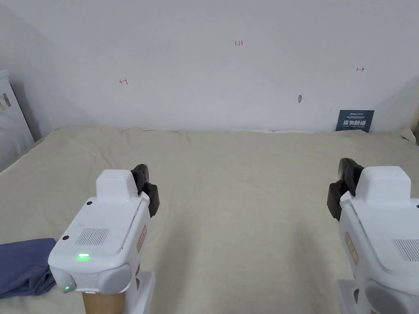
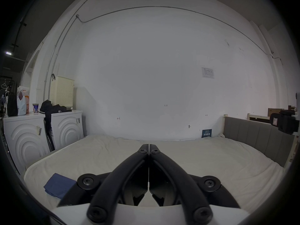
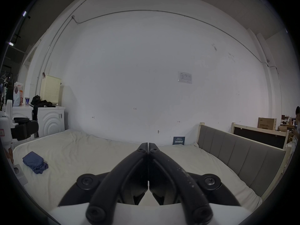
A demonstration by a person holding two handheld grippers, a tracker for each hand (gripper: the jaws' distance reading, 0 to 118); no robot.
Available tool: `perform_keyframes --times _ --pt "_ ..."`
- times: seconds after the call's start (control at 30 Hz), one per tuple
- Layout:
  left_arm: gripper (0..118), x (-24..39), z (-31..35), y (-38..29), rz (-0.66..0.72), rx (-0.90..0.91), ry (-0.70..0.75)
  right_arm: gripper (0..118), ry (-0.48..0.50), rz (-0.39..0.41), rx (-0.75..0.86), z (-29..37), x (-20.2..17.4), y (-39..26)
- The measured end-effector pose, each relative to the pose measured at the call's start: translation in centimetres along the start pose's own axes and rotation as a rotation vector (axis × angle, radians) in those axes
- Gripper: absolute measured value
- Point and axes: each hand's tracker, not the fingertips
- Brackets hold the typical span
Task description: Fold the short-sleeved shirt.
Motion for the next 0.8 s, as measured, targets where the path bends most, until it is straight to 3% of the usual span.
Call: perform_keyframes --times 0.8 --pt "0 -0.62 -0.68 -0.71 -0.005 -0.005 -0.006 2 0.004 0.001 0.006 0.06 -0.21 0.17"
